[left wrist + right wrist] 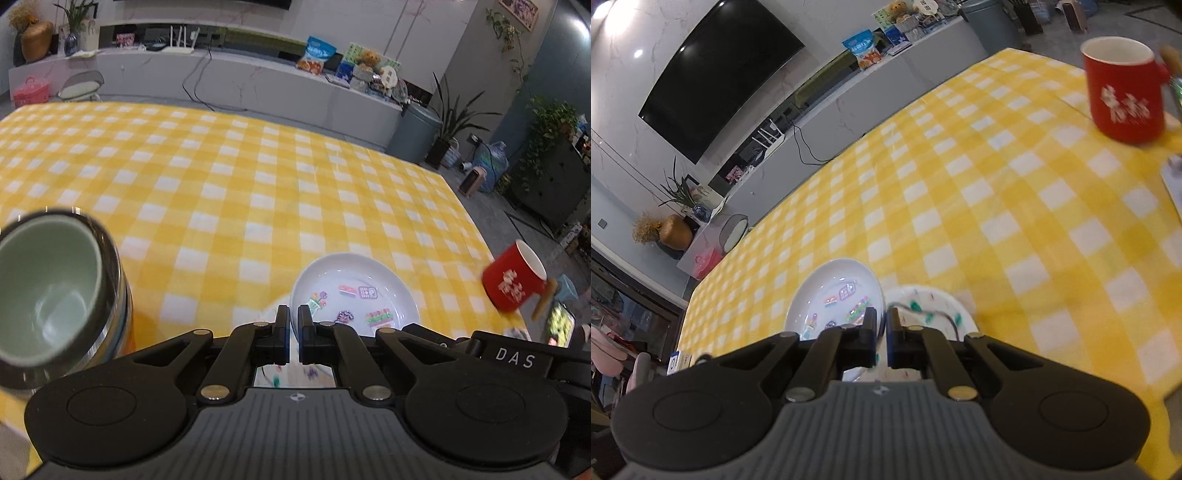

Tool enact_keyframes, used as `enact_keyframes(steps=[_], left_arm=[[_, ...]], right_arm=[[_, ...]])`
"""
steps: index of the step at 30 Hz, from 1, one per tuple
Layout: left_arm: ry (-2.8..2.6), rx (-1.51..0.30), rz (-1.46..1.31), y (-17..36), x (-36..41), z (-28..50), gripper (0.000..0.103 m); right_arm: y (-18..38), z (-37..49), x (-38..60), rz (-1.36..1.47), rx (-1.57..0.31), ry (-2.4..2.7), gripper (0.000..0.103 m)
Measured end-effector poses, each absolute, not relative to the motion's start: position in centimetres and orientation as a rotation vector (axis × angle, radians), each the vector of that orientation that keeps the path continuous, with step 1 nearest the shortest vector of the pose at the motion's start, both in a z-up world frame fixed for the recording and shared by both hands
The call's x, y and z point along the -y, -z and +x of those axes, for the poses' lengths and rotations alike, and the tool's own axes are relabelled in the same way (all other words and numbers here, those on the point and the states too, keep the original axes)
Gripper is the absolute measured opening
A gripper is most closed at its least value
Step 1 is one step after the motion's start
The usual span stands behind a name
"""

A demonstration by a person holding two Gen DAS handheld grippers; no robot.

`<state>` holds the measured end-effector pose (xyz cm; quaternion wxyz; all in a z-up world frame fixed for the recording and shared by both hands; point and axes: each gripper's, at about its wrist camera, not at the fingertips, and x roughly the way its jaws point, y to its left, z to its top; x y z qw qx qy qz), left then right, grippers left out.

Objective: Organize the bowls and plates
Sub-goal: 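Move both grippers to the small white sticker plate's rim and close them, then lift the sticker plate with both grippers and lower it onto the Fruity plate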

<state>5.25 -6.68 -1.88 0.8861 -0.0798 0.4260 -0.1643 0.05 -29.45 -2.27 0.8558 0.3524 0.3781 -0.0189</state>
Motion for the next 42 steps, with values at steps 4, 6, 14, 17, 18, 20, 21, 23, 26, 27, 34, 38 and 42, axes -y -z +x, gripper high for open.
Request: enact_keyframes(steps=[4, 6, 14, 17, 18, 20, 21, 23, 26, 27, 34, 38, 42], left_arm=[[0.361, -0.909, -0.151, 2.5, 7.0, 4.1, 0.004], [0.366, -0.921, -0.145, 2.9, 7.1, 3.7, 0.004], [0.353, -0.977, -0.151, 4.7, 6.7, 4.0, 0.004], [0.345, -0.974, -0.159, 4.9, 6.6, 4.4, 0.004], [0.343, -0.974, -0.157, 4.9, 6.7, 4.5, 0.004], [0.341, -0.977, -0.152, 5.1, 6.8, 4.8, 0.004], [0.341, -0.976, -0.154, 5.2, 6.8, 4.9, 0.004], [0.337, -0.986, -0.155, 5.5, 6.8, 5.2, 0.004], [0.338, -0.993, -0.158, 5.8, 6.8, 5.4, 0.004], [0.339, -0.991, -0.157, 5.9, 6.8, 5.4, 0.004], [0.353, -0.983, -0.127, 5.8, 7.2, 5.4, 0.004], [0.352, -0.982, -0.134, 5.7, 7.2, 5.4, 0.006], [0.346, -0.952, -0.139, 5.2, 7.0, 5.2, 0.020]], right_arm=[[2.8, -1.6, 29.8, 0.760, -0.820, 0.063, 0.002], [3.2, -2.0, 29.9, 0.767, -0.837, 0.073, 0.002], [4.6, -2.0, 29.4, 0.744, -0.877, 0.081, 0.002], [4.9, -1.4, 29.3, 0.738, -0.878, 0.082, 0.002], [5.0, -1.2, 29.2, 0.735, -0.881, 0.085, 0.002], [5.1, -0.8, 29.1, 0.731, -0.883, 0.091, 0.002], [5.2, -0.7, 29.2, 0.731, -0.884, 0.094, 0.002], [5.4, -0.4, 29.2, 0.738, -0.889, 0.099, 0.002], [5.6, -0.1, 29.2, 0.736, -0.895, 0.101, 0.002], [5.7, 0.0, 29.2, 0.736, -0.898, 0.102, 0.002], [5.6, -0.1, 28.9, 0.715, -0.896, 0.102, 0.003], [5.3, -0.1, 28.4, 0.667, -0.885, 0.110, 0.007], [4.6, -0.3, 28.1, 0.617, -0.857, 0.113, 0.018]])
